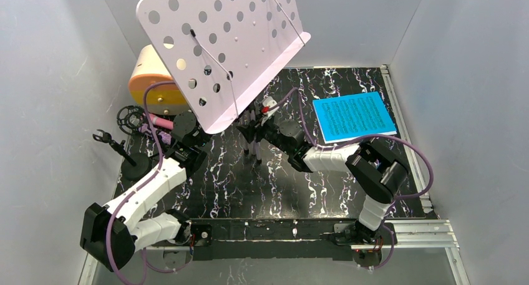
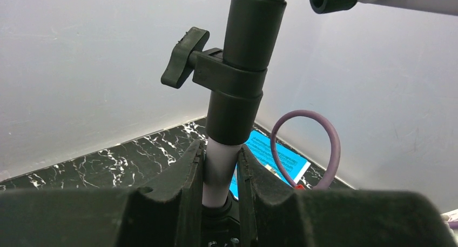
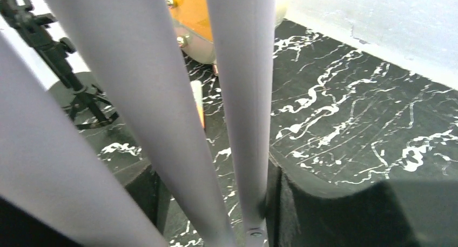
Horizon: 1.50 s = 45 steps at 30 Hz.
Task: Pack up the instrument practice props
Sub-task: Place the music stand at the center of the board.
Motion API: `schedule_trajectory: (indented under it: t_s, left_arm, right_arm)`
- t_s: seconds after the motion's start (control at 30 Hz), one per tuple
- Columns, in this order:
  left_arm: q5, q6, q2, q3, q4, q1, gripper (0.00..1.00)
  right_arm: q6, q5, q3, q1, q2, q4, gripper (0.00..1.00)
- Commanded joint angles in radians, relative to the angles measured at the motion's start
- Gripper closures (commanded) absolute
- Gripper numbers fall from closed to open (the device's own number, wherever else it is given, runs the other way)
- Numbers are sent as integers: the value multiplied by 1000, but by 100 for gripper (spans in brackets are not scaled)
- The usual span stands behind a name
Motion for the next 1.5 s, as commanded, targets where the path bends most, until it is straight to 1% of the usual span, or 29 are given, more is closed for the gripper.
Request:
schedule_trajectory:
  t_s: [0.0,0.13,0.27,0.43,0.57,0.63,0.7,0.87,1.0,1.1,1.3,1.47]
  left_arm:
    - [1,-145,37,34,-133,1,100]
    - [26,-241,59,81,-173,1,100]
    - [34,-350,62,120,-216,-1,100]
    - [30,-453,64,131,-261,-17,100]
    - [2,-512,84,108,-267,-56,100]
    - [-25,-535,98,91,-265,-83,100]
    - [-53,-552,113,71,-265,-106,100]
    - [-116,-597,142,8,-263,-127,100]
    - [-168,-631,167,-56,-259,-130,100]
    - [-160,-633,215,-79,-229,-132,100]
    - [-150,-634,330,-94,-165,-135,100]
    - [-139,-647,432,-81,-117,-136,100]
  right_arm:
    - [45,-36,-9,8,-52,80,41]
    - [73,-100,-42,8,-120,55,52]
    - [109,-148,-73,8,-190,8,60]
    - [161,-181,-100,11,-286,-124,67]
    - [238,-210,-117,22,-341,-212,75]
    - [276,-209,-141,32,-363,-232,79]
    - [330,-188,-177,37,-387,-239,84]
    - [447,-126,-278,37,-417,-237,98]
    - [497,-104,-328,37,-410,-231,99]
    - [517,-75,-361,37,-390,-212,99]
    - [541,52,-403,37,-346,-177,99]
    - [531,122,-423,37,-313,-153,99]
